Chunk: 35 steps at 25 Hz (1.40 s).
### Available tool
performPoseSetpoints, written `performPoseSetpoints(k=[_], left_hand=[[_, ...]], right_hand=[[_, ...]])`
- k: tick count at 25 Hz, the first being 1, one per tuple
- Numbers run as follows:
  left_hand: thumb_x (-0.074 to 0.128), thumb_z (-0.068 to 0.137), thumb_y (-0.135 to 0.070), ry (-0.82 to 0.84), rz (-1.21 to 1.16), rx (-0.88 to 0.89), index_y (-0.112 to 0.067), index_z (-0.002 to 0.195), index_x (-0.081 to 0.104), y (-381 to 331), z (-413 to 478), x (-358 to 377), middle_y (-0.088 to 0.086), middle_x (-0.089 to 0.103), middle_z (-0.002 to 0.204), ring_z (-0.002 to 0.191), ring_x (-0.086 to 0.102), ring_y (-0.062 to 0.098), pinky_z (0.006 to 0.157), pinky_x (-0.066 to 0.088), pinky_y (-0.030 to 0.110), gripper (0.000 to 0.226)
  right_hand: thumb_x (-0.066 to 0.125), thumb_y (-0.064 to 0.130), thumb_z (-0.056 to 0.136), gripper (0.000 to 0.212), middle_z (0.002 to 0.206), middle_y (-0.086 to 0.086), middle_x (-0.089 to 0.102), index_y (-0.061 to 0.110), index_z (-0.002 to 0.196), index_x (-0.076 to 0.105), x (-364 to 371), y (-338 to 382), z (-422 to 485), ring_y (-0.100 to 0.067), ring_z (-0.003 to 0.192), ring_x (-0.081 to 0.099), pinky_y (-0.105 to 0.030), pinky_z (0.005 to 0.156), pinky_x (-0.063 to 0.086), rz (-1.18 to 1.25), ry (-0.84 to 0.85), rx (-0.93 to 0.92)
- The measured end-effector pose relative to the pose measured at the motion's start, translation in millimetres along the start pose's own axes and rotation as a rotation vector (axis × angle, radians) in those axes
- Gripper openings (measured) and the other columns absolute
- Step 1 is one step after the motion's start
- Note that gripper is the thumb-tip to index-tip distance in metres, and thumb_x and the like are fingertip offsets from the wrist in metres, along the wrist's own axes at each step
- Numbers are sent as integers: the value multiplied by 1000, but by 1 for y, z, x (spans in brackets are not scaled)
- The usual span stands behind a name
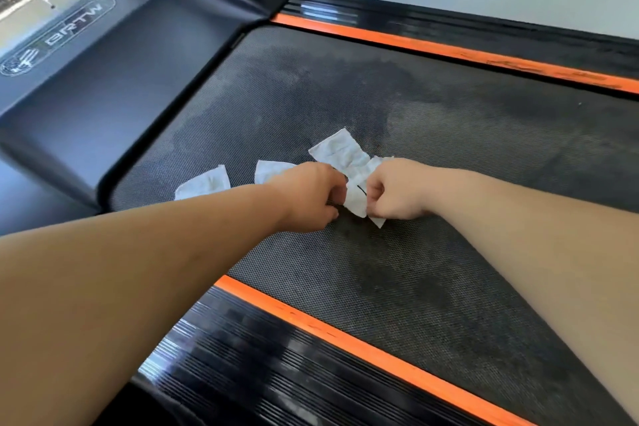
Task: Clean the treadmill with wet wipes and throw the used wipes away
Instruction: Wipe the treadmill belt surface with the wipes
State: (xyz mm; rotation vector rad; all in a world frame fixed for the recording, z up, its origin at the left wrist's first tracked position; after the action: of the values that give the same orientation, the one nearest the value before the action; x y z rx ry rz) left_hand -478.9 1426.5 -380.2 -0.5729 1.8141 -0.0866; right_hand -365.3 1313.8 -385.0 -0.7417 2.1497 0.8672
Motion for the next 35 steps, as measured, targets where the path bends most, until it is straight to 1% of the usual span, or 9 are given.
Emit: performPoseSetpoints(k=[5, 9, 14, 16, 19, 23, 26, 28, 35], left_hand=[[79, 83, -20, -77, -336, -61, -25, 123, 65, -4, -2, -15, -23, 62, 89, 80, 67, 7, 76, 52, 20, 42], [78, 83, -5, -30, -787, -182, -23, 107, 70, 0, -3, -22, -12, 70, 83, 68, 62, 8, 58, 51, 27, 30], [71, 90, -18, 269, -1257, -237, -24, 89, 69, -4, -14, -31, -1, 68, 98, 83, 61, 11, 76, 47, 30, 6], [69, 92, -23, 236, -1354, -230, -26, 80, 66, -8, -12, -33, 0, 65, 104, 87, 63, 12, 79, 50, 31, 12], [65, 94, -13, 73, -1526, -279, -15, 95, 64, -10, -8, -37, 8, 67, 110, 98, 67, 21, 94, 58, 36, 2], [60, 94, -7, -21, -1593, -344, -5, 94, 65, -4, -21, -52, 14, 71, 107, 96, 71, 25, 96, 58, 38, 5], [56, 97, -5, -90, -1579, -428, -4, 96, 64, 0, -41, -56, 11, 72, 94, 81, 72, 21, 85, 62, 35, 8], [55, 98, -3, -167, -1577, -469, -5, 94, 63, 5, -54, -52, 9, 72, 86, 76, 71, 19, 78, 63, 32, 9], [61, 101, -13, -423, -1499, -580, -13, 94, 57, 3, -87, 5, 15, 63, 93, 69, 61, 20, 45, 48, 24, 8]], right_hand=[[65, 5, 85, 8, 76, -10, 69, 9, 79, 68, -9, 15, -6, -20, 73, 65, -35, 66, 57, 634, 96, 24], [51, -3, 79, 30, 70, -8, 61, 14, 57, 61, -22, 18, -7, -22, 70, 60, -39, 74, 54, 1089, 52, -16], [42, -9, 80, 50, 62, -8, 57, 15, 39, 58, -23, 11, -10, -23, 63, 59, -37, 72, 54, 1334, 67, -70], [44, -9, 85, 54, 58, -5, 59, 16, 40, 60, -24, 11, -13, -21, 65, 59, -36, 74, 53, 1326, 89, -109], [52, -6, 85, 43, 70, -7, 68, 16, 54, 69, -23, 11, -16, -23, 71, 66, -36, 76, 54, 1390, 147, -140], [61, -2, 78, 27, 103, -15, 68, 8, 97, 76, -17, 9, -17, -27, 96, 64, -44, 102, 49, 1570, 254, -133], [54, 1, 87, 32, 108, -15, 66, 4, 117, 66, -14, 12, -17, -29, 104, 64, -43, 97, 56, 1565, 318, -79], [50, 1, 88, 22, 98, -14, 67, 5, 105, 63, -11, 21, -15, -28, 92, 69, -42, 90, 59, 1476, 342, -22], [55, 12, 101, 12, 79, -8, 66, 2, 105, 61, 20, 16, -20, -16, 59, 65, -32, 59, 59, 481, 337, 278]])
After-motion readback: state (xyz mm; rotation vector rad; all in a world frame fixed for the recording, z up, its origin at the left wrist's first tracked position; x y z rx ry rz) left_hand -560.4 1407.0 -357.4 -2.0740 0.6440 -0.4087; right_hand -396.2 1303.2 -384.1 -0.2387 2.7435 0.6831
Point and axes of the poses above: each hand's wrist, its own z-axis towards the middle knuckle, its own x-axis out of the palm, y = z × x, the point moved 4 cm from there along z, towards the middle knuckle
